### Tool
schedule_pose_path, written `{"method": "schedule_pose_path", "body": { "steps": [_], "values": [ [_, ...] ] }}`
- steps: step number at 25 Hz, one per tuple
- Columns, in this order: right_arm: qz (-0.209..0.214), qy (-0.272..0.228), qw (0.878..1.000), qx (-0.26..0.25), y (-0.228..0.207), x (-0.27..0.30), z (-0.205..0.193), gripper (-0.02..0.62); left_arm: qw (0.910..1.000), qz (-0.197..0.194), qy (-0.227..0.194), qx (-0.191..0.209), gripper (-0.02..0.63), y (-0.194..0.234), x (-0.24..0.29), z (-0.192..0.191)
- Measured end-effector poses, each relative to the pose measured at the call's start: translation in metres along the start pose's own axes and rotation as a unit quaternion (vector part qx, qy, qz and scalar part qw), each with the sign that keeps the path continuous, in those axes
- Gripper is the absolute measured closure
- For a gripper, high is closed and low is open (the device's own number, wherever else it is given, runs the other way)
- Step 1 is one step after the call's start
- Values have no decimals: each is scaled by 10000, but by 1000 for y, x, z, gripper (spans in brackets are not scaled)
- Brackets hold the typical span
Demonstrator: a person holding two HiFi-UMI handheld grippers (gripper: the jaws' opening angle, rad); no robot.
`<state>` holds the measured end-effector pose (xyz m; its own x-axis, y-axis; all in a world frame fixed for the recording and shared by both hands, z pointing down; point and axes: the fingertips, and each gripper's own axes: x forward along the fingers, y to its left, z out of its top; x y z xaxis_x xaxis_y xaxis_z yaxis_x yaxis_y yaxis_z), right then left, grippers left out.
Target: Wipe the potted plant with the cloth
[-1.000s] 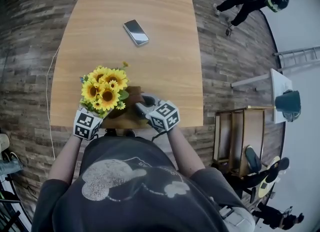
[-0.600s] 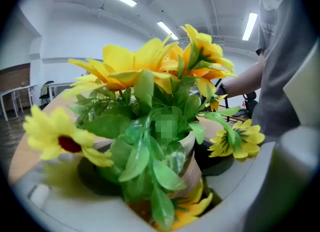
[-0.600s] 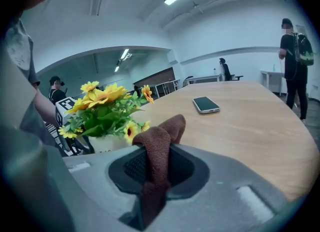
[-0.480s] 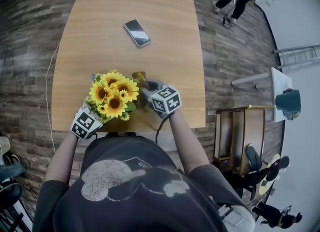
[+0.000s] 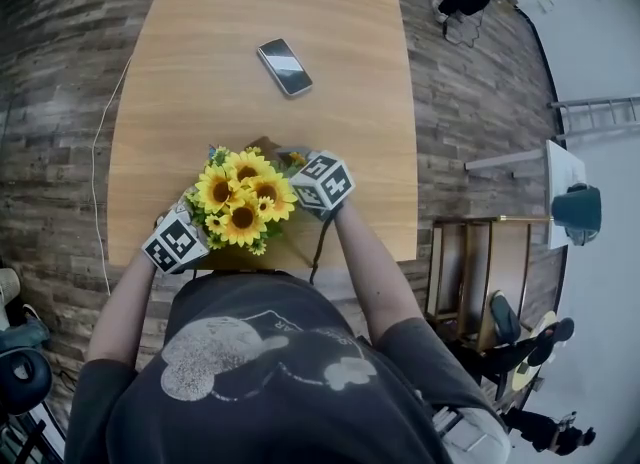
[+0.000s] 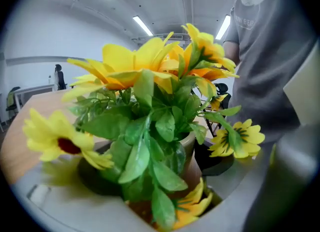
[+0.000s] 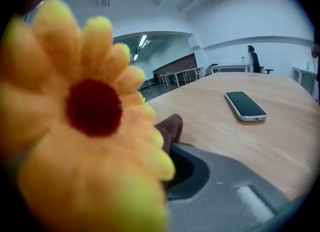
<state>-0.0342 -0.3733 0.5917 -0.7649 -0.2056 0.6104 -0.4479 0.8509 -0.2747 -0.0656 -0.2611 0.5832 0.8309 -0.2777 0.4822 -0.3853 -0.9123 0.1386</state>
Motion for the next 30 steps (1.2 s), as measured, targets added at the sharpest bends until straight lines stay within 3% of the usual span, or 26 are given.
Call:
{"method": "schedule_pose_path", "body": {
  "steps": [4, 11, 19, 24, 30],
  "values": [
    [107, -22, 9998, 178, 3, -2, -3, 546, 10000, 62, 19, 14, 127, 3, -2, -2],
    [-17, -203, 9988, 446, 10, -23, -21, 546, 9964, 571, -148, -614, 95, 14, -9, -9],
    [-136, -291, 9975, 622, 34, -44, -50, 546, 9915, 1067, -184, -724, 113, 21, -16, -12],
    [-106, -345, 9974, 620, 48, -49, -57, 546, 9810, 1715, -238, -870, 75, 26, -24, -9],
    [108, -302, 9985, 447, 76, -53, -67, 546, 9603, 2466, -319, -1262, 75, 27, -38, -8]
  ]
}}
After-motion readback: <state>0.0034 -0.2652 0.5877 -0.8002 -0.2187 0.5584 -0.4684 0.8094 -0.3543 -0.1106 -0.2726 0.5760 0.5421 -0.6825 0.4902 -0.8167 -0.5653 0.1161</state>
